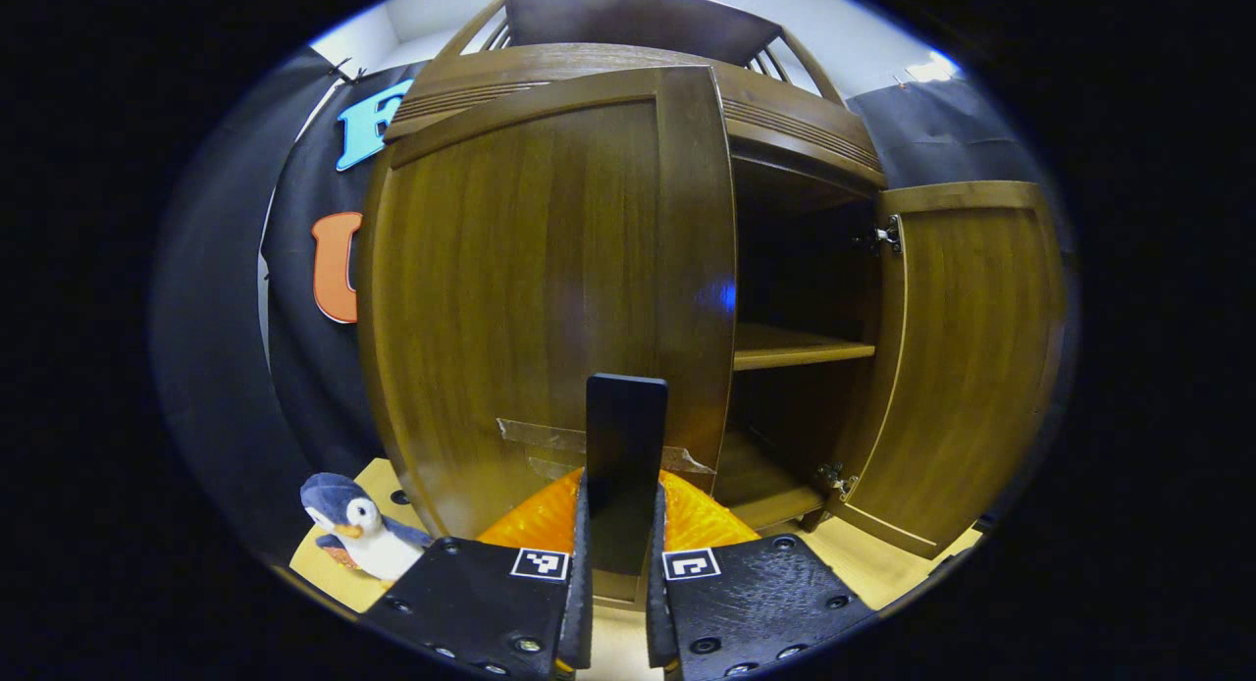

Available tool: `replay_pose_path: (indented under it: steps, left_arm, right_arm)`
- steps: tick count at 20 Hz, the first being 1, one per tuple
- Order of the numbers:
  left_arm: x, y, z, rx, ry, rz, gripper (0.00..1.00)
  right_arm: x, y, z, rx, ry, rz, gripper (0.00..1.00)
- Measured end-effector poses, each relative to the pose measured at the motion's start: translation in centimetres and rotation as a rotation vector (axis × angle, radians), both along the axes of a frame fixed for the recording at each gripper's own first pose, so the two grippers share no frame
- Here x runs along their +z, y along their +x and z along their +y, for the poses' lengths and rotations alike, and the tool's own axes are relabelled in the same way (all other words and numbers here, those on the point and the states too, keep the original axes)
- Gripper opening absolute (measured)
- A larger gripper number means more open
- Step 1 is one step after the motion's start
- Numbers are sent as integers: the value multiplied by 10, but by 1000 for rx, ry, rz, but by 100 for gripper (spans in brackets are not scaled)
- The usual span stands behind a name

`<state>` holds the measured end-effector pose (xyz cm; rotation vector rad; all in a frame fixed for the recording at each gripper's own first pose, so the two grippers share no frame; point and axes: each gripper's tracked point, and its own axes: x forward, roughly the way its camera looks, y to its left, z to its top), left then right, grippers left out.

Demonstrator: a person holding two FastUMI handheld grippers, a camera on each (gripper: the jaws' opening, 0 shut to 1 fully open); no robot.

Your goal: Open the right door of the double-door shoe cabinet with the right hand, and open the left door with the left hand.

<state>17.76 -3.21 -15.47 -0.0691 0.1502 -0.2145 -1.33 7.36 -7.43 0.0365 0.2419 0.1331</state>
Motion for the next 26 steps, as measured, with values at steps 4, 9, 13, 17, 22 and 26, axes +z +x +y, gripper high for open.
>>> replay_pose_path:
  steps: [4, 9, 13, 17, 22, 26]
  left_arm:
    - [0, -22, 16, 24, 1, 3, 20]
    - [-1, -48, 43, 81, -2, 0, 20]
    - [-3, -62, 61, 112, 5, 5, 20]
    - [-5, -74, 80, 156, -7, 16, 10]
    - [-6, -84, 101, 187, 6, 15, 11]
    - [-7, -99, 130, 242, 17, 22, 2]
  right_arm:
    - [-2, -2, 12, 38, -7, 0, 100]
    - [3, -9, 19, 80, -4, -8, 100]
    - [0, -13, 25, 101, -2, -8, 100]
    - [-4, -14, 29, 117, 15, 3, 100]
    - [-5, -14, 36, 136, 19, 3, 100]
    - [-6, -14, 39, 147, 25, 7, 100]
